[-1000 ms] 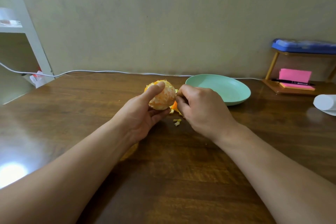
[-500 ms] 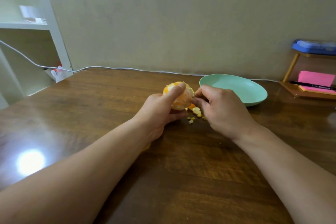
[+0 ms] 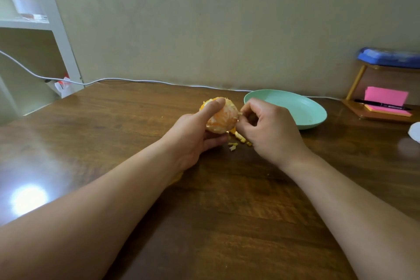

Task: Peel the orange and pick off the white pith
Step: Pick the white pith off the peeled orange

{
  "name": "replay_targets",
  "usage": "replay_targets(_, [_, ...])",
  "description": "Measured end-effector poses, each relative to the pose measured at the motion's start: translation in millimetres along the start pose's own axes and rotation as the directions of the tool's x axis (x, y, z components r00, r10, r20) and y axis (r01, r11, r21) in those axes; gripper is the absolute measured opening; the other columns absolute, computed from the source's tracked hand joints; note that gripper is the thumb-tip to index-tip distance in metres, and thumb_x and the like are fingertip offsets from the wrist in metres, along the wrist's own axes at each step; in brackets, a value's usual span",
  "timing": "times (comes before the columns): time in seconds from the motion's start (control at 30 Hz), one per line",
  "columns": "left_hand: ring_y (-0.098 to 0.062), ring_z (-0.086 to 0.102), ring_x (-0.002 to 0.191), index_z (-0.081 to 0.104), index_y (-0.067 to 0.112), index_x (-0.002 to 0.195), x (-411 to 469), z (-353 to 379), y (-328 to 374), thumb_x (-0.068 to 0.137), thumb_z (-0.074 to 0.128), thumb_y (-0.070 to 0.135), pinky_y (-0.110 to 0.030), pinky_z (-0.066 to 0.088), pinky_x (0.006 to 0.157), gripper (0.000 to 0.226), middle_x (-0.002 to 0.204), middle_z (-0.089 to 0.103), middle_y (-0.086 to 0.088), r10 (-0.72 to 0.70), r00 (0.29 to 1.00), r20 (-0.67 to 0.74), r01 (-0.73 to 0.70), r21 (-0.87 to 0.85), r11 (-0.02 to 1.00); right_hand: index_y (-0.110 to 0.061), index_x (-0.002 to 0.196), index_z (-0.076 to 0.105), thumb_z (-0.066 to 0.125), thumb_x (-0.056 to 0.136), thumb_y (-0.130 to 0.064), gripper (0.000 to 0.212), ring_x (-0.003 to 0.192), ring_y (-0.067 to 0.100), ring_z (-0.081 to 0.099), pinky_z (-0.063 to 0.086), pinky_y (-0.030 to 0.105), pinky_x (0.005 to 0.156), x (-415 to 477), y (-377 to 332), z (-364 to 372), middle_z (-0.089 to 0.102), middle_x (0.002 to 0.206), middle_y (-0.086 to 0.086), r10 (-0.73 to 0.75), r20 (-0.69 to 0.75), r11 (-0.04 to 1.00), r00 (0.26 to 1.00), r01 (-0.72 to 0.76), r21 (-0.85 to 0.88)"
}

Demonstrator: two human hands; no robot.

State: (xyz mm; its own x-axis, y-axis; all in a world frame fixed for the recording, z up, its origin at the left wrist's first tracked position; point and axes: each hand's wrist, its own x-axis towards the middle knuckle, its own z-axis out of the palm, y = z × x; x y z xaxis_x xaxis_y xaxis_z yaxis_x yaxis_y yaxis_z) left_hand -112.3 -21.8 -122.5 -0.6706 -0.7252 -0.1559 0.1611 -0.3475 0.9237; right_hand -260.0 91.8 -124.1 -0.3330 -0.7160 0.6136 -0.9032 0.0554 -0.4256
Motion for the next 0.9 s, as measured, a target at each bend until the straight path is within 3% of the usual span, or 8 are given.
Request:
replay_targets(0.1, [-0.024, 0.079, 0.094, 0.070, 0.009, 0.129, -1, -2, 3, 0.092, 0.081, 0.043, -0.033, 0.063, 0.077, 0.051, 0.116, 0.079, -0.013, -0.027, 0.999, 0.038, 0.029, -0.043, 0.999, -0.023, 0.095, 0.072, 0.070, 0.101, -0.027, 0.008, 0.074, 0.010, 0.067, 0.059, 0.042, 0.069, -2, 4, -2, 0.071, 0.081, -0.011, 0.043, 0.044, 0.992, 0.998, -0.048, 0.115])
replay_targets(0.23, [-0.026, 0.079, 0.100, 0.068, 0.011, 0.132, 0, -4, 5, 0.092, 0.082, 0.043, -0.033, 0.063, 0.076, 0.053, 0.124, 0.076, -0.015, -0.031, 0.999, 0.029, 0.033, -0.071, 0.997, -0.024, 0.108, 0.072, 0.070, 0.101, -0.036, 0.013, 0.083, 0.007, 0.068, 0.062, 0.040, 0.075, -6, 1, -7, 0.072, 0.092, -0.015, -0.002, 0.117, 0.996, 0.993, -0.009, 0.092])
replay_targets(0.33, [-0.026, 0.078, 0.107, 0.070, 0.008, 0.124, -1, -3, 5, 0.093, 0.081, 0.042, -0.033, 0.064, 0.077, 0.047, 0.123, 0.076, -0.014, -0.022, 1.000, 0.009, 0.022, -0.018, 1.000, -0.026, 0.103, 0.068, 0.072, 0.099, -0.046, 0.021, 0.078, 0.015, 0.068, 0.059, 0.043, 0.070, -4, 0, -8, 0.072, 0.089, -0.011, -0.063, 0.091, 0.997, 0.994, 0.066, -0.035])
replay_targets(0.57, [-0.026, 0.077, 0.108, 0.066, 0.005, 0.129, 2, -1, 0, 0.088, 0.085, 0.047, -0.035, 0.065, 0.077, 0.062, 0.123, 0.075, -0.013, 0.014, 0.999, -0.046, -0.011, 0.061, 0.998, -0.020, 0.096, 0.066, 0.064, 0.106, -0.033, 0.016, 0.071, 0.027, 0.061, 0.050, 0.042, 0.059, 2, -1, -8, 0.069, 0.081, 0.002, -0.165, 0.121, 0.961, 0.979, 0.187, -0.202])
replay_targets(0.9, [-0.024, 0.077, 0.105, 0.064, 0.004, 0.129, 4, 1, -3, 0.082, 0.089, 0.051, -0.034, 0.066, 0.074, 0.071, 0.122, 0.074, -0.012, 0.067, 0.986, -0.156, -0.059, 0.056, 0.997, -0.022, 0.088, 0.052, 0.060, 0.104, -0.032, 0.020, 0.067, 0.028, 0.050, 0.034, 0.035, 0.058, 1, -16, -1, 0.052, 0.074, -0.003, -0.183, 0.109, 0.917, 0.977, 0.210, -0.339])
